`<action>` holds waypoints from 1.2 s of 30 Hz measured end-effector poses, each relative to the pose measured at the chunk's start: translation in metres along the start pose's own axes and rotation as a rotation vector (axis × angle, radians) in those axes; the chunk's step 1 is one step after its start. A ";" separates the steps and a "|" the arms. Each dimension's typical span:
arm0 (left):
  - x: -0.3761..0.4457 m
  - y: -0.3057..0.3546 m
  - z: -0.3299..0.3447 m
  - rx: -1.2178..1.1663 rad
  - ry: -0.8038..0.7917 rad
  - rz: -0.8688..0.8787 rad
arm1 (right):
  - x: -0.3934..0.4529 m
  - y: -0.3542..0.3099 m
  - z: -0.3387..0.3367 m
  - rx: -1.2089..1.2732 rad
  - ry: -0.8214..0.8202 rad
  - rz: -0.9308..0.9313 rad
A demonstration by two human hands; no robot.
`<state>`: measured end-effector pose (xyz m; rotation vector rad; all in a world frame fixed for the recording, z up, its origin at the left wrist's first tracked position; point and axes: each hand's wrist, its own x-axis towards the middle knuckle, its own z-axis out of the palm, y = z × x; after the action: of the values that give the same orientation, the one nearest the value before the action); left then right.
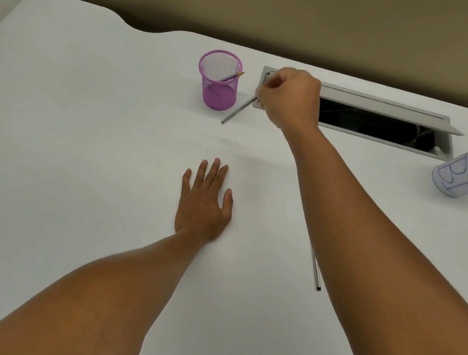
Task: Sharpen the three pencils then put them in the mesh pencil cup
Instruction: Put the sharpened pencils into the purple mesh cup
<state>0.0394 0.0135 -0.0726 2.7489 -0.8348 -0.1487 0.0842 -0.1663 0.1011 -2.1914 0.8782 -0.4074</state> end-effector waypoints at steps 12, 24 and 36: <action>0.001 0.001 -0.002 -0.031 0.002 -0.003 | 0.020 -0.026 0.029 0.299 0.181 0.019; 0.003 0.000 0.001 -0.032 0.001 -0.016 | 0.032 -0.016 0.067 0.180 0.116 0.027; 0.004 0.000 0.000 -0.017 -0.006 -0.016 | 0.025 0.001 0.073 0.139 0.114 0.061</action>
<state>0.0426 0.0113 -0.0726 2.7409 -0.8093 -0.1665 0.1398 -0.1465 0.0513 -2.0258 0.9470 -0.5512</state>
